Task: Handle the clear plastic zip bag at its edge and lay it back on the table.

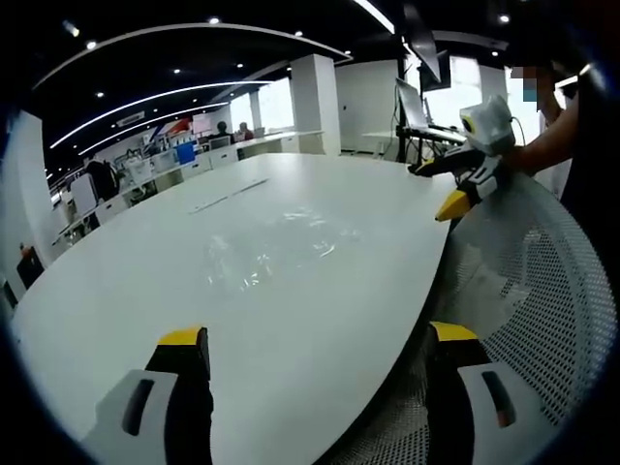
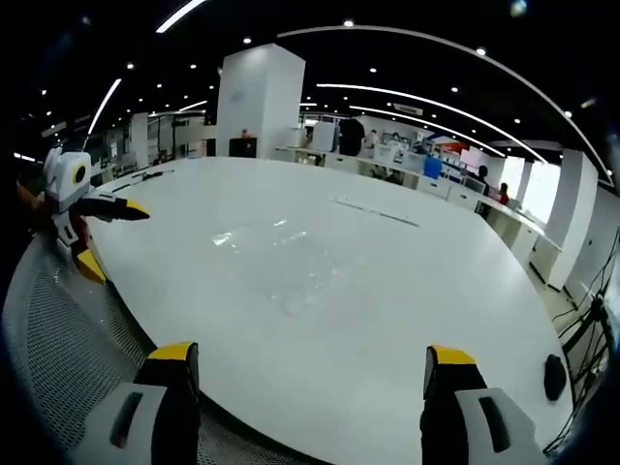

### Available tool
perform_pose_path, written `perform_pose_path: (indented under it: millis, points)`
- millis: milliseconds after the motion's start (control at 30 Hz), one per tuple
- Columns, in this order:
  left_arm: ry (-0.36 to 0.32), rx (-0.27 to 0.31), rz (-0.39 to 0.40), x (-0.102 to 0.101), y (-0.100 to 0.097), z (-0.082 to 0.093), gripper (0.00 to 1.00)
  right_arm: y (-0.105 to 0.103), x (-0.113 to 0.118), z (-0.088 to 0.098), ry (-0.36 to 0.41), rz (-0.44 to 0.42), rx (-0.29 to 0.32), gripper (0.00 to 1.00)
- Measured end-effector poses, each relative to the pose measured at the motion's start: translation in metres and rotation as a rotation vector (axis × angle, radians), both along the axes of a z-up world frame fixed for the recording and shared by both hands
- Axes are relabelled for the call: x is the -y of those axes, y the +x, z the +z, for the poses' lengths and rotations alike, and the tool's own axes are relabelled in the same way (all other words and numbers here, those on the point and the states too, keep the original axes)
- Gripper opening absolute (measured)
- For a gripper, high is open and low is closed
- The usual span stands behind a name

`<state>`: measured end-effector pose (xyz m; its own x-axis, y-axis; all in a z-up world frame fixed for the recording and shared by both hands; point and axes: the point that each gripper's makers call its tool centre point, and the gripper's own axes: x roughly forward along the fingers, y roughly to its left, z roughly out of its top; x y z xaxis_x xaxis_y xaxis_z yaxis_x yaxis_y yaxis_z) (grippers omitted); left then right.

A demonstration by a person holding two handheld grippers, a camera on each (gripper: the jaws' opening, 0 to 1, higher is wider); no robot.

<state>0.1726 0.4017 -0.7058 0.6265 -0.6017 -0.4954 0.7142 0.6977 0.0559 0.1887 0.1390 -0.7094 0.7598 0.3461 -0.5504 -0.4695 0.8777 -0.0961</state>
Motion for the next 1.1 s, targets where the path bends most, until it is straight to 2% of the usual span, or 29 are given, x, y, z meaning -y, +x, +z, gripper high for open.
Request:
perform_pose_path:
  millis: [1100]
  points:
    - [0.012,-0.012,-0.009,0.0007,-0.002,-0.002,0.91,-0.0014,-0.0021,0.0034,0.006,-0.01,0.002,0.96]
